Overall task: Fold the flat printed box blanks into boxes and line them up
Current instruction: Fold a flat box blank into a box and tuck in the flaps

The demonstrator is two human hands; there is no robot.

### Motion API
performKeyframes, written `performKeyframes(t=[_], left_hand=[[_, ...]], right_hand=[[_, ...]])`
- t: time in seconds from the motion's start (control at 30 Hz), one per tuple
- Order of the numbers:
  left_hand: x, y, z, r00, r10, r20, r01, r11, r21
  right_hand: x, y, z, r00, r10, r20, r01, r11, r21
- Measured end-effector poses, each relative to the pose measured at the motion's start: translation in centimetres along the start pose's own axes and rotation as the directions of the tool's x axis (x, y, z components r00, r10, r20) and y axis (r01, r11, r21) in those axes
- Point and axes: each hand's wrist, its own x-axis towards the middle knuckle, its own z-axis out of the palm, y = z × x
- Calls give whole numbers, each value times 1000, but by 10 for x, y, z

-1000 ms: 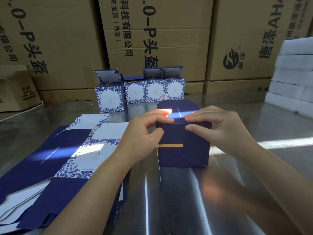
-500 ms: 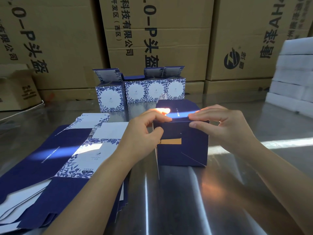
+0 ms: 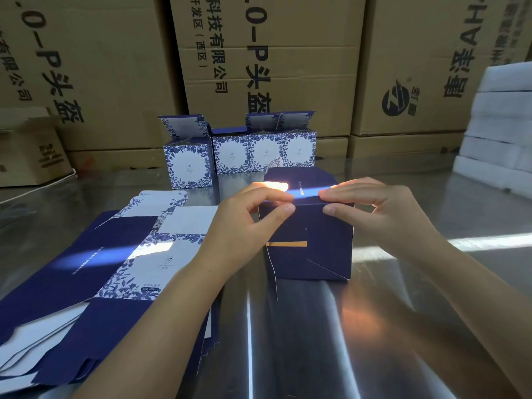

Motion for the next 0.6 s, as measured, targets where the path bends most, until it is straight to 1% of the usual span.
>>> performKeyframes(t=[0.07, 0.17, 0.33, 0.5, 0.6], left_hand=[[1, 0, 0, 1000, 10, -14, -10, 1000, 6], [0, 0, 0, 1000, 1, -15, -1, 1000, 6], [0, 1, -3, 1000, -13, -6, 13, 1000, 16], [0, 0, -3, 1000, -24, -2, 24, 1000, 18], [0, 0, -1, 1000, -20, 3, 20, 1000, 15]], right_hand=[[2, 1, -4, 999, 33, 31, -35, 999, 40], [3, 2, -8, 997, 73, 26, -75, 995, 69], [3, 4, -10, 998, 58, -9, -58, 998, -3], [3, 5, -12, 996, 88, -17, -87, 995, 53], [3, 5, -12, 998, 63, -28, -62, 998, 30]])
